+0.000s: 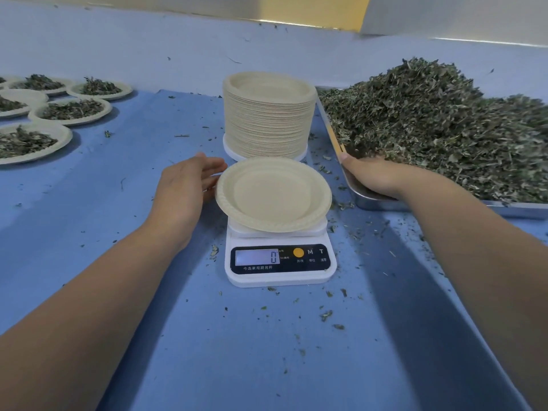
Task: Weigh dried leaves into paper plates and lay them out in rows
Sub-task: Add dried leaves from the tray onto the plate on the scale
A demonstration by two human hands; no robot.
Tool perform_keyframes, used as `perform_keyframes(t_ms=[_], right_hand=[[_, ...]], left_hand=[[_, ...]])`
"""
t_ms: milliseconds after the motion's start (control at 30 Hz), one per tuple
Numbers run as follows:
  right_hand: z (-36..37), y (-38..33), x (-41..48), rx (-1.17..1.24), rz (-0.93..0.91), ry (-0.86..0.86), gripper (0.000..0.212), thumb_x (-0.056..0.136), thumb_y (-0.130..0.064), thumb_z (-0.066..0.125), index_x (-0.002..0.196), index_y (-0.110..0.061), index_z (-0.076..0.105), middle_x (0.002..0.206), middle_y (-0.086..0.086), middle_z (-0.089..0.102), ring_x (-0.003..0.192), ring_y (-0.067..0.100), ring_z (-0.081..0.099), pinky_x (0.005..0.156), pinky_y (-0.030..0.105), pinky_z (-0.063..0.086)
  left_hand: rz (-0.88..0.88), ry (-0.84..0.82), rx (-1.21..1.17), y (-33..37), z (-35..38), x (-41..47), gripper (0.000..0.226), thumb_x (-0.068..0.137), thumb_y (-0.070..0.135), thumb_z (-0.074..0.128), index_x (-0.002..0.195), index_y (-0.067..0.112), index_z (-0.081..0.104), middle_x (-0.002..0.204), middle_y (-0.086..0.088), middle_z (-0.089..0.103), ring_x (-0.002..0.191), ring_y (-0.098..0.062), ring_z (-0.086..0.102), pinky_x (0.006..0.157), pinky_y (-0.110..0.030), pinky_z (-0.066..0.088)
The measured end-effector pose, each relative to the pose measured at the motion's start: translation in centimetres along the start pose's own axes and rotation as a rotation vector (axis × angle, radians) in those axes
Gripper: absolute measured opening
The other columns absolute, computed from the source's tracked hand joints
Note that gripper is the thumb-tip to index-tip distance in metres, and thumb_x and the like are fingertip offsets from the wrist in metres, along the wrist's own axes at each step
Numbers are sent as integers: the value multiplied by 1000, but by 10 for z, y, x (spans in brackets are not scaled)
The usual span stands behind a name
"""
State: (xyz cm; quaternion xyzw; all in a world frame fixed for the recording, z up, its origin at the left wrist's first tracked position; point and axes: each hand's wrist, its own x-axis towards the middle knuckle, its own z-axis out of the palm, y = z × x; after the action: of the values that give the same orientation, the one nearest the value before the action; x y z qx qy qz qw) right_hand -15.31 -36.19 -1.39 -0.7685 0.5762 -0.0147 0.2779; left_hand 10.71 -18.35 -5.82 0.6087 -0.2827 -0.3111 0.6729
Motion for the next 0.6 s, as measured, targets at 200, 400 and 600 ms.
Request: perform_keyframes(t_ms=[200,400,600], right_hand=[[8,5,-6,-216,-215,251,67,100,-70,18,84,-18,57,80,4,59,79,25,57,72,39,42],[5,17,-9,-80,-272,608,64,94,-68,36,59,-18,51,46,-3,48,55,25,52,55,30,39],[-2,9,3,-228,-56,264,75,93,-80,18,104,-22,63,101,12,65,107,31,57,81,43,43]], left_hand=[[0,17,-1,-1,0,1,36,101,36,46,97,17,77,96,5,80,93,-9,75,77,-25,51],[54,34,29,0,0,-1,28,96,31,45,103,22,69,97,3,79,81,-15,74,70,-29,54],[87,35,54,2,0,-5,25,100,27,41,103,24,66,97,0,78,82,-22,70,70,-34,54]])
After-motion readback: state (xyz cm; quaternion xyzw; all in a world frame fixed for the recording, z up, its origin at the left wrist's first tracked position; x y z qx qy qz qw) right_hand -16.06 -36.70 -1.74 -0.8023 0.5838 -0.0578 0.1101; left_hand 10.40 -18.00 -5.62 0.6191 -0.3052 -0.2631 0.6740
